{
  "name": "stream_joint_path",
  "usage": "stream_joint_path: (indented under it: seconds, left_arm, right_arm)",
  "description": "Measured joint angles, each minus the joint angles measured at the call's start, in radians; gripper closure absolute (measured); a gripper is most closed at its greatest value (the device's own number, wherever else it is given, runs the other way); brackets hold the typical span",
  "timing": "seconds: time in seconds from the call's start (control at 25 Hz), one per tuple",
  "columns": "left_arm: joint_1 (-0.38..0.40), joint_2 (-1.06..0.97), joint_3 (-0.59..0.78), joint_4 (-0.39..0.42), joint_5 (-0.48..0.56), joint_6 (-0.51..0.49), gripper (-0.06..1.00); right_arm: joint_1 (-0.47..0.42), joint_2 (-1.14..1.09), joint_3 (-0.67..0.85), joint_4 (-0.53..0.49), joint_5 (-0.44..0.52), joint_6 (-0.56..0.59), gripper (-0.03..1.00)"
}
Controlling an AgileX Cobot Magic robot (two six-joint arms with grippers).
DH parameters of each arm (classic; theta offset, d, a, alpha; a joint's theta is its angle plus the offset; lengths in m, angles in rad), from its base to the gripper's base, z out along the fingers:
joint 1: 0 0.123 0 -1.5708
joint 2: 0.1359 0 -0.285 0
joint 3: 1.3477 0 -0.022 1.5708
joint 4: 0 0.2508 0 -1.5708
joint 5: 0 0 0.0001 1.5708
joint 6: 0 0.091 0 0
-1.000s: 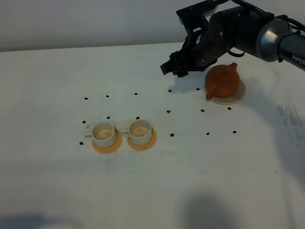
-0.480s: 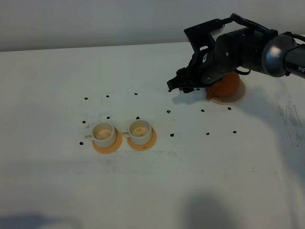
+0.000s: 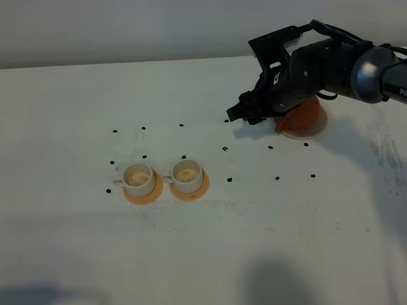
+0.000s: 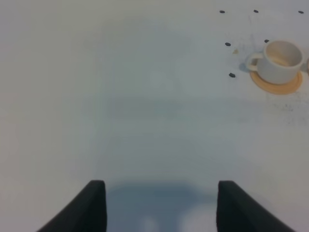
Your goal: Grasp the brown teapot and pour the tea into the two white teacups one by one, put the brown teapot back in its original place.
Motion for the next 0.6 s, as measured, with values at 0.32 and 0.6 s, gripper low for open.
stream_joint_path:
  seconds: [0.32, 0.6]
  left_arm:
    - [0.000, 0.000, 0.000, 0.000, 0.000, 0.000, 0.44]
    - [0.000, 0.000, 0.000, 0.000, 0.000, 0.000, 0.44]
  right_arm:
    - [0.000, 0.025, 0.000, -0.002, 0.024, 0.000, 0.43]
    - [0.000, 0.032, 0.000, -0.020, 0.044, 0.000, 0.43]
